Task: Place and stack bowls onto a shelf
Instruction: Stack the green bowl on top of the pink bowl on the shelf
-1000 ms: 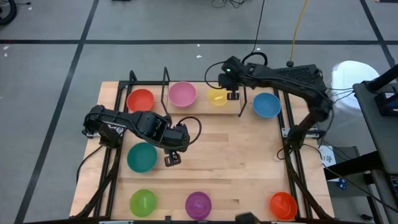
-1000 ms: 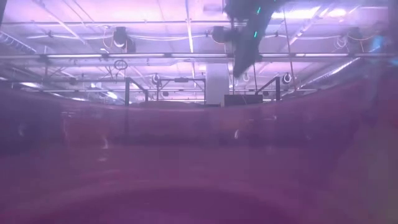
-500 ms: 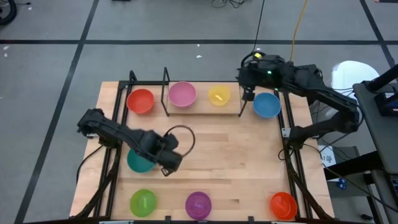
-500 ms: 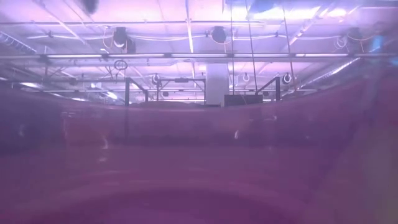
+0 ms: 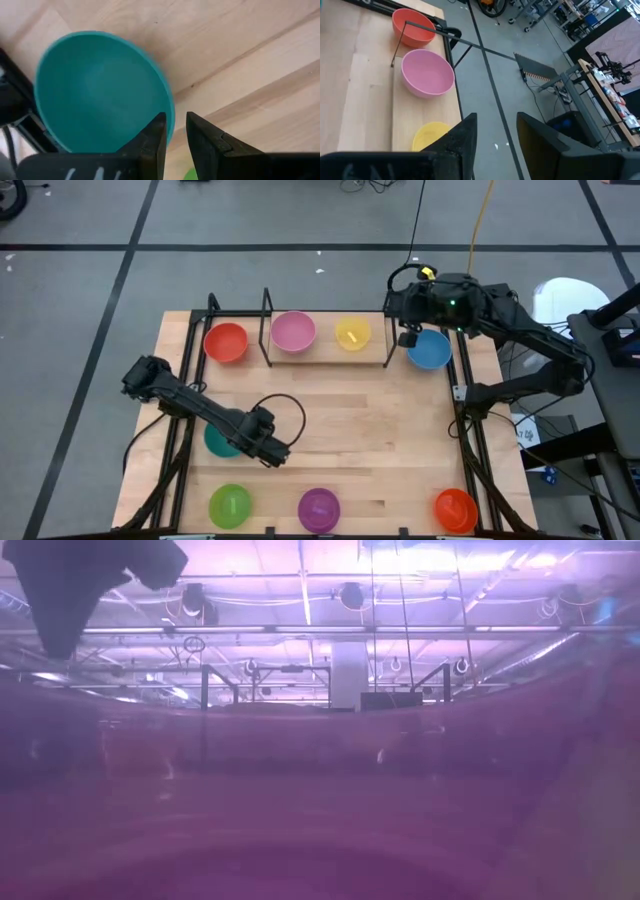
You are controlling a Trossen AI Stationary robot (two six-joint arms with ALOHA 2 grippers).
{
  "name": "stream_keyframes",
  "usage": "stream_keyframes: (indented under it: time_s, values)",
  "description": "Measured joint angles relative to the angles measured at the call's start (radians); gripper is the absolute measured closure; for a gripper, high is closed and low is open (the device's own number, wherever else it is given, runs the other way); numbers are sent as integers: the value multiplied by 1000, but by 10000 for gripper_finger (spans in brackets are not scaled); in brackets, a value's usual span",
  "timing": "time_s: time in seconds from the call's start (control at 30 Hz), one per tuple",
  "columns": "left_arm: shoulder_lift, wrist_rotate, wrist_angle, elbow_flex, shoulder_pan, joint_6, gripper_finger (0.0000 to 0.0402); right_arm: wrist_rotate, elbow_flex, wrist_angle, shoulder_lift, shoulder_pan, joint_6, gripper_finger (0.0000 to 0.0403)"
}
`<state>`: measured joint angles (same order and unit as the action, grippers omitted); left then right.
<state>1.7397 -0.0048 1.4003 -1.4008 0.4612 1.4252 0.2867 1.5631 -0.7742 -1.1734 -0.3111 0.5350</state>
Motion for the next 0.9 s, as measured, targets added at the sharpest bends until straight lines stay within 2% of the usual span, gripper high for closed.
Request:
stream_keyframes:
  time_s: [0.17,0.67,0.9]
  values:
    - [-1,6,-108,64,13,14,321,0,-14,17,-10,0,0,273]
    - [-1,5,-154,154,20,63,321,0,-59,52,-16,0,11,273]
    - [-1,5,-254,224,30,-4,321,0,-91,53,-16,0,35,273]
